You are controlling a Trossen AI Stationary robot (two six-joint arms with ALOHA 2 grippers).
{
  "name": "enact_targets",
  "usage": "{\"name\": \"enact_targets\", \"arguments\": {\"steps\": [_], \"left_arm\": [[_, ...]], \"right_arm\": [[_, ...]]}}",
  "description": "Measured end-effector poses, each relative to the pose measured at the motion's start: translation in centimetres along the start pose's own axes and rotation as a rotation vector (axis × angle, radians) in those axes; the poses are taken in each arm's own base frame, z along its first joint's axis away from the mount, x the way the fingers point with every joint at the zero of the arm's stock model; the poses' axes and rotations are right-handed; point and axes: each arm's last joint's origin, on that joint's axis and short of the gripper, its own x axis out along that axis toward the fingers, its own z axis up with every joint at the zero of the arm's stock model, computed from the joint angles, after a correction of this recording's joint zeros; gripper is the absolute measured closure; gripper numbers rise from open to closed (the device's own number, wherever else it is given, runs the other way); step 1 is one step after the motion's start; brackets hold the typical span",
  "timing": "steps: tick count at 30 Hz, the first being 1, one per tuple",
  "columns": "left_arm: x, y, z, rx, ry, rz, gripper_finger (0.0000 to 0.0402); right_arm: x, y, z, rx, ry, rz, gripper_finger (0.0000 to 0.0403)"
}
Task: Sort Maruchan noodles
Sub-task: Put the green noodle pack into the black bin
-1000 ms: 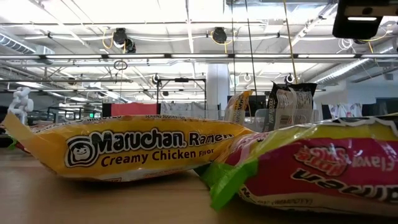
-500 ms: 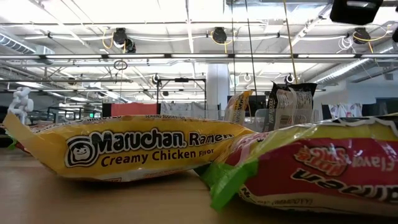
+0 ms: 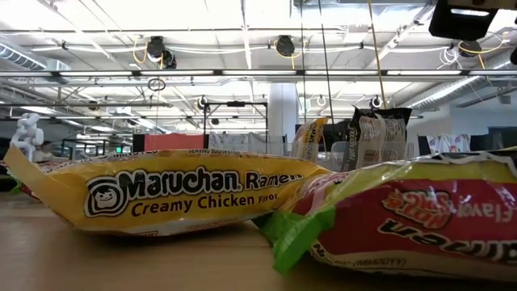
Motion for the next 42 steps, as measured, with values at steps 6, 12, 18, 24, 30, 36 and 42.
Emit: {"name": "enact_targets", "arguments": {"steps": [6,12,18,24,30,36,42], "left_arm": [[0.0,0.0,0.0,-0.007,0.000,0.000,0.0353],[0.0,0.0,0.0,-0.007,0.000,0.000,0.0353],[0.0,0.0,0.0,-0.015,0.000,0.000,0.0353],[0.0,0.0,0.0,-0.017,0.000,0.000,0.0353],[0.0,0.0,0.0,-0.018,0.000,0.001,0.0353],[0.0,0.0,0.0,-0.018,0.000,0.000,0.0353],[0.0,0.0,0.0,-0.018,0.000,0.000,0.0353]], "right_arm": [[0.3,0.1,-0.1,0.026,0.008,0.005,0.0332],[1.5,0.7,-0.4,0.053,0.034,0.048,0.0332],[1.5,0.7,-0.1,-0.020,0.014,0.028,0.0332],[1.5,0.6,0.1,-0.016,-0.009,-0.003,0.0332],[1.5,0.6,0.1,-0.016,-0.009,-0.004,0.0332],[2.5,0.5,0.1,-0.021,-0.010,-0.037,0.0332],[3.2,0.7,0.0,-0.034,-0.010,-0.037,0.0332]]}}
